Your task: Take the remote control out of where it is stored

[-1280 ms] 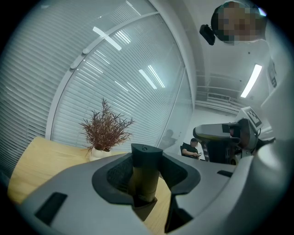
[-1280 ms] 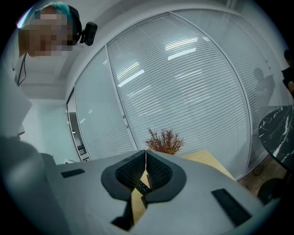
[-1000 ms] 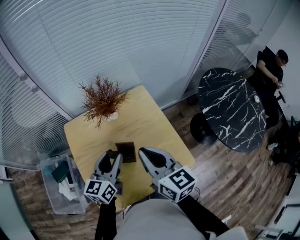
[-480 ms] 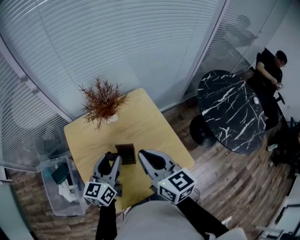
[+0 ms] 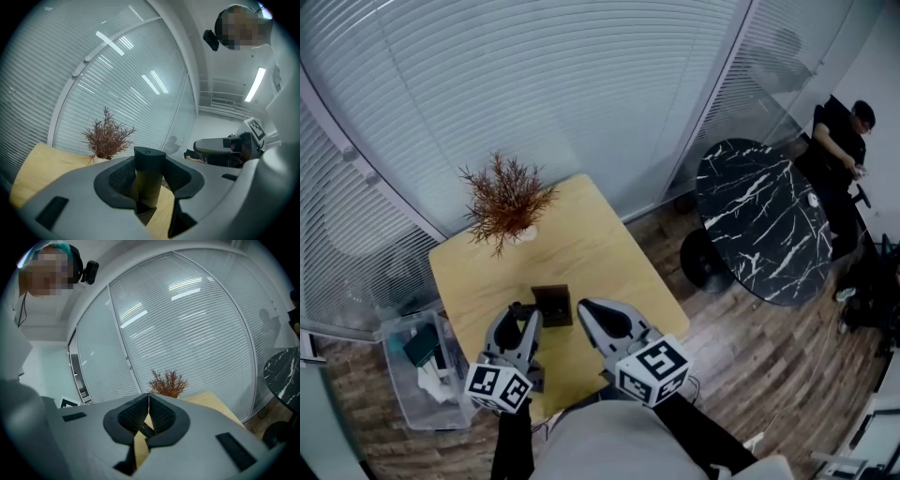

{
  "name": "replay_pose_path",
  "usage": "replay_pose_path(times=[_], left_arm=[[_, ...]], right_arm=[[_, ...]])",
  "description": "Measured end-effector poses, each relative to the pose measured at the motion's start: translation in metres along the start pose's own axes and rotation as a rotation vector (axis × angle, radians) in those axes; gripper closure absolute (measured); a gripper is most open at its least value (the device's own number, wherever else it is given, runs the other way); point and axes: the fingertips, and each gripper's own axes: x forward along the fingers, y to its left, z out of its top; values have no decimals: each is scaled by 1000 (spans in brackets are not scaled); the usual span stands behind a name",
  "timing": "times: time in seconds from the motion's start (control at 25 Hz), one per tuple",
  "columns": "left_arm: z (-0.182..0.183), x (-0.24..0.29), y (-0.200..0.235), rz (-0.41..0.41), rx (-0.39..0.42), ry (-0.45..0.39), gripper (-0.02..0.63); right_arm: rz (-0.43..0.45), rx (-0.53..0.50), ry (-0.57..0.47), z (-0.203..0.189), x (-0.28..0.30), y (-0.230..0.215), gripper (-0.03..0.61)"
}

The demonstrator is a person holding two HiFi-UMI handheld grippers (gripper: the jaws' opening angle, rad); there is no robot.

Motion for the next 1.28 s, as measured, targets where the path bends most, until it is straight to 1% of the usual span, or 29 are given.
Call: replay_pose_path(times=[0.84,1.28], left_arm=[[4,-9,-5,-1,-16,-18,428],[7,-14,-7,0,-26,-37,428]], right_arm=[[13,-13,6,-4,0,3,574],[11,2,13,-6,0,3,575]])
